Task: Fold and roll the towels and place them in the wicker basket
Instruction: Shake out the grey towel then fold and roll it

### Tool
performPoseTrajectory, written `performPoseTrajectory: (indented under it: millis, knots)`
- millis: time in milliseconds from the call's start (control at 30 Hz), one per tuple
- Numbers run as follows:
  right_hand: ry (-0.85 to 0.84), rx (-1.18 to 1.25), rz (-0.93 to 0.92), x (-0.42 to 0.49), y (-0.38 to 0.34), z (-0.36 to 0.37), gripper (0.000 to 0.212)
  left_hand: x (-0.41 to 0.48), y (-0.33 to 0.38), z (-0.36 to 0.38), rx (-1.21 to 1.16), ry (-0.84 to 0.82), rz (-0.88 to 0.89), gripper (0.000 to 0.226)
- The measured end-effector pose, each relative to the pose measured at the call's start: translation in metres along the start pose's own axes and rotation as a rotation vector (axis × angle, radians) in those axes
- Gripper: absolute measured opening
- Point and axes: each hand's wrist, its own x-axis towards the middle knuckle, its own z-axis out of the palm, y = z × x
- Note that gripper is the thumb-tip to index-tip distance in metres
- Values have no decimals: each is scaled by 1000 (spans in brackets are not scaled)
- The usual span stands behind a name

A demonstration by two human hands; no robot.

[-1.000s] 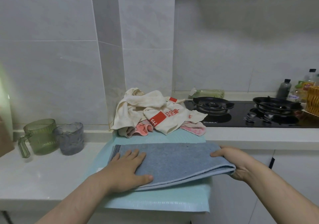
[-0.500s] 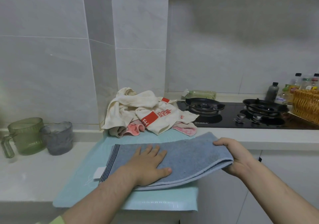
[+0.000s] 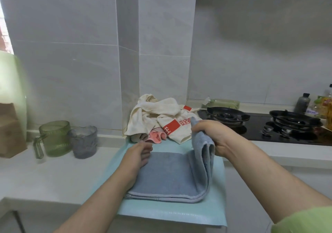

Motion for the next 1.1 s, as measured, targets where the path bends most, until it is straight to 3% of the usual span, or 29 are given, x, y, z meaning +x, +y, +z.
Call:
performPoseTrajectory:
  millis: [133, 233, 267, 367, 433, 533, 633, 733, 867, 1000, 1100]
  knots:
    - [-50, -222, 12, 10, 15, 48, 36, -2, 4, -23, -234, 70, -91, 43]
    - [-49, -395, 13, 13, 35, 81, 19, -4, 5, -32, -287, 92, -161, 48]
    - [-54, -423, 11, 16, 42, 89, 24, -6, 6, -33, -277, 93, -178, 49]
    - [-79, -494, -9, 25, 63, 103, 57, -10, 8, -39, -167, 93, -219, 47]
    - [-106, -518, -14, 28, 72, 100, 61, -12, 7, -45, -76, 85, -244, 45]
    - [-131, -540, -75, 22, 70, 77, 54, -13, 6, -51, 18, 55, -263, 37]
    - [-11, -612, -331, 4, 68, 40, 28, -15, 11, -44, 178, -1, -220, 23]
    - [97, -798, -547, -27, 91, 1, 17, -14, 17, -32, 407, -70, -183, 11]
    - [-90, -1071, -570, -53, 130, -17, 55, -8, 20, -15, 597, -116, -179, 10]
    - [-23, -1129, -609, -50, 134, -13, 58, -9, 22, -3, 627, -127, -213, 29]
    - [18, -1164, -604, -46, 136, -10, 57, -12, 19, -2, 605, -118, -177, 10]
